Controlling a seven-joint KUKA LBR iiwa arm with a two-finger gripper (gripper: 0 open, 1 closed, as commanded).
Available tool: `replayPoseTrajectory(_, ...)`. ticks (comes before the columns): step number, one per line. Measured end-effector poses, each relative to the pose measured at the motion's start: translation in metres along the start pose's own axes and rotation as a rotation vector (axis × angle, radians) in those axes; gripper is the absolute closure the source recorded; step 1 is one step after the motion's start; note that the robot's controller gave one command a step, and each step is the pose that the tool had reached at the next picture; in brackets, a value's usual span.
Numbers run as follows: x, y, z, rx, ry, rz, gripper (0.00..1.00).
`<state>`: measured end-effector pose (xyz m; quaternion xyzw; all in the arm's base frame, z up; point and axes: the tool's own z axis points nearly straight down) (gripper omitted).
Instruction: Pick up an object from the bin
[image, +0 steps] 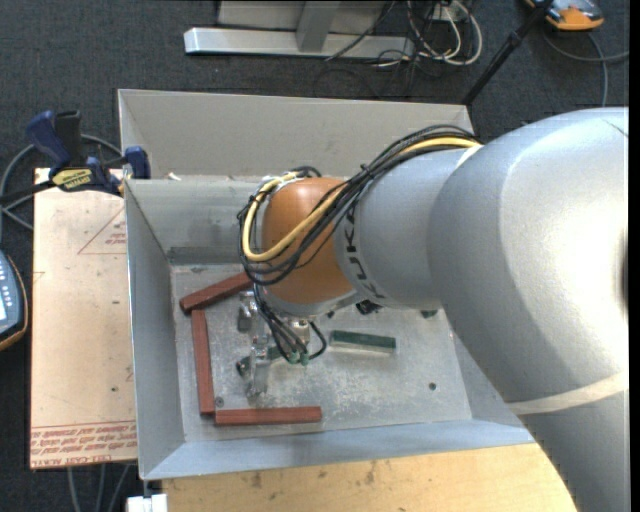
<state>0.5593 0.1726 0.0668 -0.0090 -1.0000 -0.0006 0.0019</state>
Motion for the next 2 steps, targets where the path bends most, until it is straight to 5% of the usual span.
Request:
replayPoseTrajectory(1, -0.002, -0.001, -0.004, -0.001, -0.006, 0.004, 1.00)
replayPoseTrajectory(2, -0.058, -0.009, -0.154, -0.003, -0.017, 0.016, 1.00)
